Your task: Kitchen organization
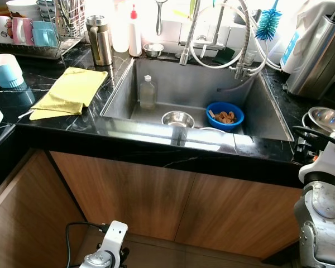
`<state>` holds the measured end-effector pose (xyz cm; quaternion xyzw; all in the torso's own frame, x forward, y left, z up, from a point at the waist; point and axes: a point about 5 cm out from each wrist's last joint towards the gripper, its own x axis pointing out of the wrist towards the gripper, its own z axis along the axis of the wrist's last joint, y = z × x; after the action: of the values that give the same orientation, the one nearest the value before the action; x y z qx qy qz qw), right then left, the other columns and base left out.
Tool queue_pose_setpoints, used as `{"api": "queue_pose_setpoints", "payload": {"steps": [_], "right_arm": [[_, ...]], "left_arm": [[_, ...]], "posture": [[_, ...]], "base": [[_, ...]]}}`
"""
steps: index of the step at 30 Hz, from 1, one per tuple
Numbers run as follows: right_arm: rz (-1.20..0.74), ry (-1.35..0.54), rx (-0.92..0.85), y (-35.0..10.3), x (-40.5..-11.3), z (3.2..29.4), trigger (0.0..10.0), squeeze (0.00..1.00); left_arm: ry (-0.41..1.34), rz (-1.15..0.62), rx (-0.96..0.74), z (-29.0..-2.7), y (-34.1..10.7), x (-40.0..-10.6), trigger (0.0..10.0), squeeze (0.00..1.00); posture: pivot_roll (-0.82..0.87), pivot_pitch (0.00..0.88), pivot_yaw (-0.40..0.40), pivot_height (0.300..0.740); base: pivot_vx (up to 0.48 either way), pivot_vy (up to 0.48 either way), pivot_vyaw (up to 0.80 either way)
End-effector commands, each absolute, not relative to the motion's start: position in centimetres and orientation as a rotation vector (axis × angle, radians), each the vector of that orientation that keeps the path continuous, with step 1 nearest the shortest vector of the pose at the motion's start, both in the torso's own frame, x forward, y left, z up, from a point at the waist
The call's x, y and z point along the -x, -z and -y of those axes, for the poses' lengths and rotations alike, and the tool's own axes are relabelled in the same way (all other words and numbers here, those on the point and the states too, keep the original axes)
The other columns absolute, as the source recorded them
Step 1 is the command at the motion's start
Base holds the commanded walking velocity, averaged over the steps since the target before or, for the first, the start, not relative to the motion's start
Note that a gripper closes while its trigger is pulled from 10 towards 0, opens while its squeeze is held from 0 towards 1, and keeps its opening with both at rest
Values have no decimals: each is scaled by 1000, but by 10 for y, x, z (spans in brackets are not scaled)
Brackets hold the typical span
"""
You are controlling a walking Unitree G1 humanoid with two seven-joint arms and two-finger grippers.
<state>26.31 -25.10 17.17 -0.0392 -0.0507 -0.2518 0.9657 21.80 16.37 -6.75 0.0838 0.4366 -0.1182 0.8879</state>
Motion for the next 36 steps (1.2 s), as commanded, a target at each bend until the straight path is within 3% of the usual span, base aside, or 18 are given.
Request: {"api": "queue_pose_setpoints", "payload": {"steps": [1,30,36], "right_arm": [[125,499,91,-178,-266,250,10000,0],[122,441,100,-177,-270,243,10000,0],[120,438,99,-177,-270,243,10000,0]], "left_arm": [[245,-910,-171,-162,68,-218,10000,0],[248,-911,-168,-160,68,-217,10000,0],[249,-911,-159,-160,68,-217,10000,0]], "posture": [[157,68,-82,732],[156,61,-93,732],[157,67,-95,732]], "base": [[304,0,0],[315,0,0],[0,0,0]]}}
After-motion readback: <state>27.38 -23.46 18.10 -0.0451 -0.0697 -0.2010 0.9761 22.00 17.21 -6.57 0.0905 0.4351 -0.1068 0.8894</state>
